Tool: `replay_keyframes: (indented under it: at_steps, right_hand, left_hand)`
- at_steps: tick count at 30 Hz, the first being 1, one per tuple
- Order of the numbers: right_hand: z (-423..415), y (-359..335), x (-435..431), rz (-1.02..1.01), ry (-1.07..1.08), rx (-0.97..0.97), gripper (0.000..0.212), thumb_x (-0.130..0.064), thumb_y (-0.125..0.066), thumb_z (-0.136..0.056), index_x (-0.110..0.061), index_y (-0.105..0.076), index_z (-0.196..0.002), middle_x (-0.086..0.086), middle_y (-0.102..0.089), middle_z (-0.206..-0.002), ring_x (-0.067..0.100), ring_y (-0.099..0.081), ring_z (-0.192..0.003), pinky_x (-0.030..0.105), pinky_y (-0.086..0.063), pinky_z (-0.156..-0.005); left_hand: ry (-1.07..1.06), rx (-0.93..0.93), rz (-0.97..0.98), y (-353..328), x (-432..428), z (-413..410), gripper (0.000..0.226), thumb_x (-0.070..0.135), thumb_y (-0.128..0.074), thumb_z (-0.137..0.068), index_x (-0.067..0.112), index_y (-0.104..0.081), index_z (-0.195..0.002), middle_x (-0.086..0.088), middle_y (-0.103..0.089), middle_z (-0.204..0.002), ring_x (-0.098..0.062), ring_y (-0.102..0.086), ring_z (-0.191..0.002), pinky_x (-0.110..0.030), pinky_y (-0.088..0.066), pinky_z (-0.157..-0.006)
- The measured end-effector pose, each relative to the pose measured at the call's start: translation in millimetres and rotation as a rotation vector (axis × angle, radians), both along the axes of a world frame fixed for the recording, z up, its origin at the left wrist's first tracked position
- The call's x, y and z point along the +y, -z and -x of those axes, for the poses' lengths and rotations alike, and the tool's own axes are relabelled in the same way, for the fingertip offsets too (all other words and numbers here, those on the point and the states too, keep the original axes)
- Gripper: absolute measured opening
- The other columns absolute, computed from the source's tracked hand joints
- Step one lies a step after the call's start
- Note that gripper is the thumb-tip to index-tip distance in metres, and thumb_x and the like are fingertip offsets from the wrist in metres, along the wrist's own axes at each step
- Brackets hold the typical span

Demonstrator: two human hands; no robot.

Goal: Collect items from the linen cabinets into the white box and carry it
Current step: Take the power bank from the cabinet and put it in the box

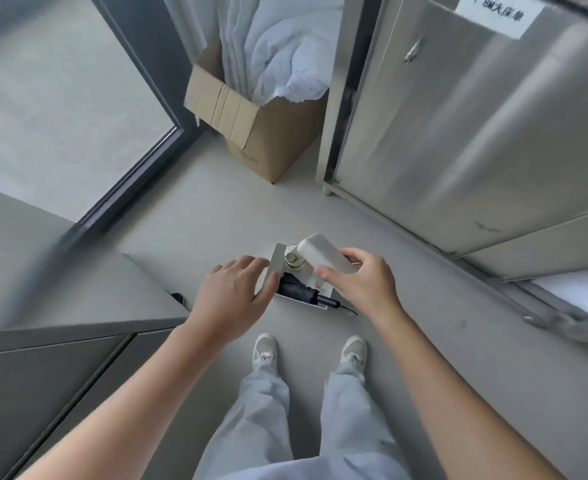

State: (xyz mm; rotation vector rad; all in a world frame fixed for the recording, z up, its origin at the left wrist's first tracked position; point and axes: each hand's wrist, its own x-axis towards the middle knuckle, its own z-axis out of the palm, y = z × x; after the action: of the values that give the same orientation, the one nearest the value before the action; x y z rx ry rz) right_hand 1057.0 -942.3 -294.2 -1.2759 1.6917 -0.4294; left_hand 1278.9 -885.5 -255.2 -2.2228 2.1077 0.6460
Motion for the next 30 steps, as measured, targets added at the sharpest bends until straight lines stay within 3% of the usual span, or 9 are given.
replay_keyframes:
  at_steps: [4,7,13,17,21,26,30]
  right_hand:
    - [-9.2,36.1,31.5,-0.059,0.123,0.0,0.05,-0.072,-0.074,-0.049,-0.043,-0.068,-0.089,-0.026,-0.07,-0.086,-0.013,-0.063,-0.079,0.018,-0.048,-0.068]
    - [-16.8,54.1,60.7,-0.122,0.159,-0.01,0.049,-0.074,-0.074,-0.048,-0.041,-0.069,-0.084,-0.025,-0.071,-0.082,-0.013,-0.064,-0.077,0.02,-0.046,-0.066]
    - [-21.0,85.4,78.2,-0.175,0.166,0.019,0.05,-0.069,-0.077,-0.051,-0.036,-0.071,-0.088,-0.027,-0.07,-0.081,-0.005,-0.066,-0.075,0.027,-0.055,-0.071]
    - [-19.0,118.8,72.7,-0.168,0.231,-0.011,0.052,-0.067,-0.077,-0.053,-0.036,-0.073,-0.095,-0.026,-0.072,-0.084,-0.006,-0.067,-0.078,0.026,-0.054,-0.072]
    - [-22.0,180.5,65.5,-0.164,0.287,-0.052,0.047,-0.062,-0.079,-0.059,-0.036,-0.074,-0.098,-0.031,-0.071,-0.085,-0.01,-0.067,-0.08,0.022,-0.051,-0.07]
    - [-27.5,282.7,63.9,-0.168,0.326,-0.05,0.042,-0.055,-0.083,-0.065,-0.033,-0.075,-0.101,-0.02,-0.075,-0.088,-0.002,-0.07,-0.083,0.032,-0.059,-0.077]
    - [-28.7,354.6,55.9,-0.091,0.323,-0.041,0.048,-0.057,-0.084,-0.063,-0.033,-0.073,-0.103,-0.02,-0.075,-0.093,0.0,-0.069,-0.086,0.028,-0.056,-0.075]
  left_hand:
    - [0.126,0.014,-0.057,33.3,-6.8,-9.1,0.046,0.052,-0.034,-0.1,0.02,-0.063,-0.113,0.0,-0.068,-0.109,-0.027,-0.065,-0.095,-0.039,-0.047,-0.084]
    - [0.135,0.047,-0.049,44.4,-5.5,-16.0,0.049,0.053,-0.031,-0.097,0.02,-0.065,-0.112,0.0,-0.069,-0.104,-0.028,-0.065,-0.09,-0.037,-0.048,-0.078]
    - [0.141,0.071,-0.102,72.1,-7.0,-16.1,0.041,0.05,-0.037,-0.1,0.022,-0.063,-0.116,0.002,-0.068,-0.111,-0.025,-0.063,-0.094,-0.036,-0.046,-0.083]
    - [0.137,0.085,-0.078,103.3,-6.1,-14.2,0.041,0.049,-0.037,-0.1,0.023,-0.065,-0.114,0.004,-0.068,-0.108,-0.024,-0.064,-0.092,-0.032,-0.043,-0.075]
    - [0.086,0.097,-0.087,161.4,-3.6,-14.9,0.041,0.05,-0.036,-0.1,0.025,-0.064,-0.116,0.007,-0.068,-0.114,-0.023,-0.063,-0.092,-0.029,-0.037,-0.072]
    - [0.074,0.113,-0.153,257.2,0.5,-9.2,0.044,0.052,-0.035,-0.099,0.024,-0.063,-0.118,0.005,-0.067,-0.117,-0.022,-0.063,-0.101,-0.029,-0.037,-0.075]
    - [0.071,0.129,-0.123,328.7,-10.9,-3.3,0.045,0.054,-0.032,-0.099,0.025,-0.061,-0.118,0.006,-0.067,-0.115,-0.019,-0.064,-0.103,-0.031,-0.041,-0.077]
